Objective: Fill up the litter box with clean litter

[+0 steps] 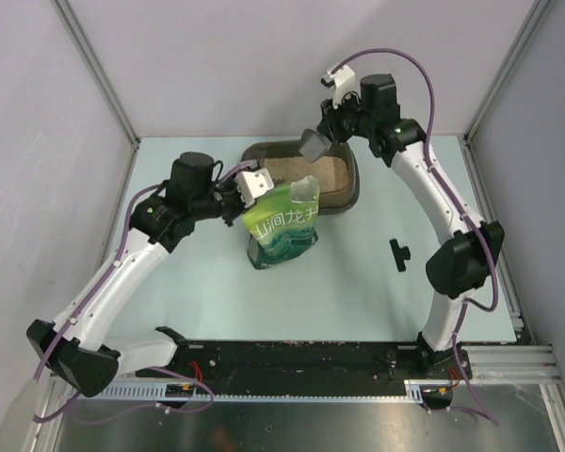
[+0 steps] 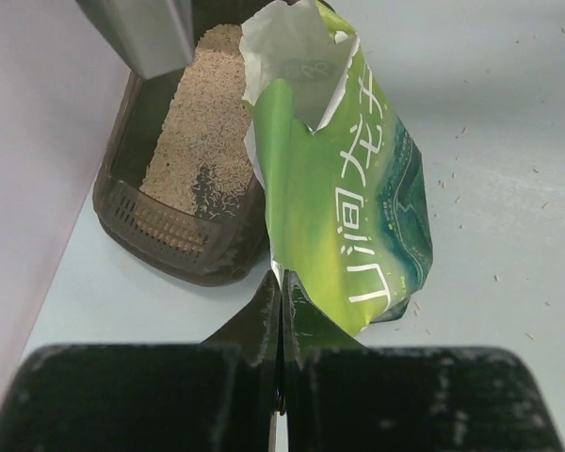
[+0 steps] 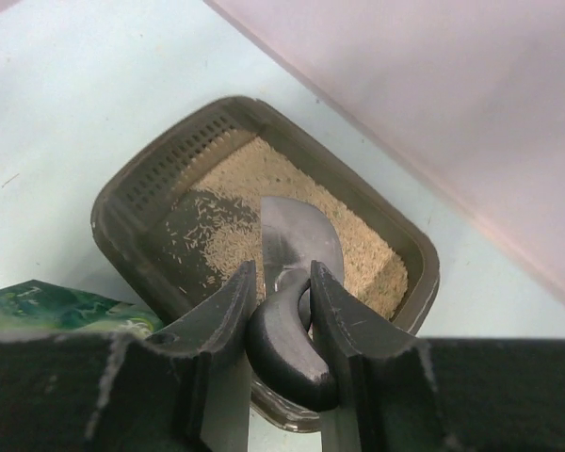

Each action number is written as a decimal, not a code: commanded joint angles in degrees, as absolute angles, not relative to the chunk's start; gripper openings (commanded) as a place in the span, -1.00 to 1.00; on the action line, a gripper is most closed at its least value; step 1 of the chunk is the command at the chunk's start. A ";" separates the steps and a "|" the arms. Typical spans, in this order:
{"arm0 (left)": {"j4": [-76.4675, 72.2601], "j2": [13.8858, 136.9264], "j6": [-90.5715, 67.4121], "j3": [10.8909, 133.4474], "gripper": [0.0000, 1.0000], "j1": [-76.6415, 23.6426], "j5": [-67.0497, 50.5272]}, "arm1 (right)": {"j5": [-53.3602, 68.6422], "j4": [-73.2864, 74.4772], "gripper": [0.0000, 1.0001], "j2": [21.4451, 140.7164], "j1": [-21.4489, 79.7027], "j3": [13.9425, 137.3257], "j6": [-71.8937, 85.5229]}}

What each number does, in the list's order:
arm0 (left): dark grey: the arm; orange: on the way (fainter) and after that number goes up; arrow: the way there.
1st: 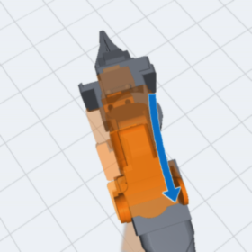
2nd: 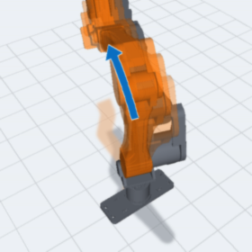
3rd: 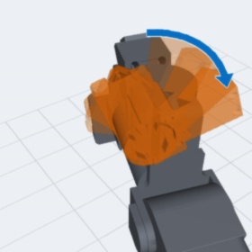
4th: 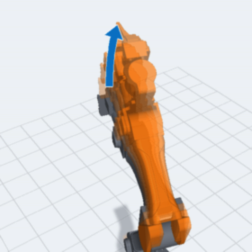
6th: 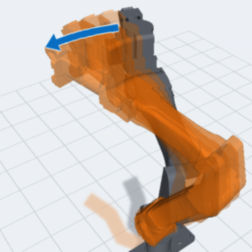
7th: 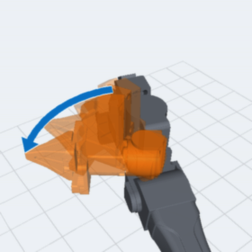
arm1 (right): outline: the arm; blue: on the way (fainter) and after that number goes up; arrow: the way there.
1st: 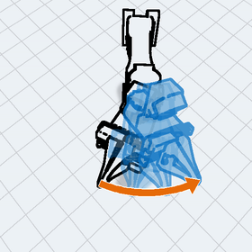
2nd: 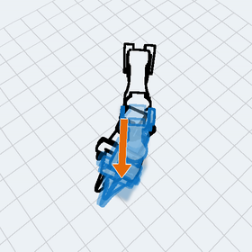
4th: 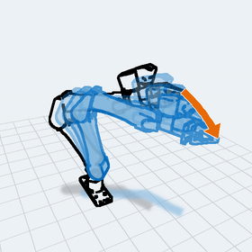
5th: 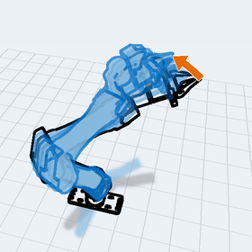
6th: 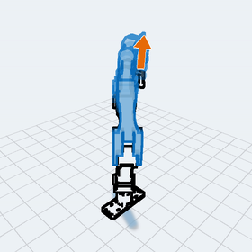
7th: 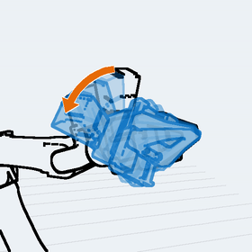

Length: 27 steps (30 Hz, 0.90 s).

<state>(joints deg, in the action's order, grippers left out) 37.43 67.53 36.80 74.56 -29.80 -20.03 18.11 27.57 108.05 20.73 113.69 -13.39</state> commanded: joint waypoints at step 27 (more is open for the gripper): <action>30.06 67.68 28.83 74.97 -1.00 -29.53 -19.95 | 30.06 41.40 -1.00 85.34 25.49 111.45 -9.93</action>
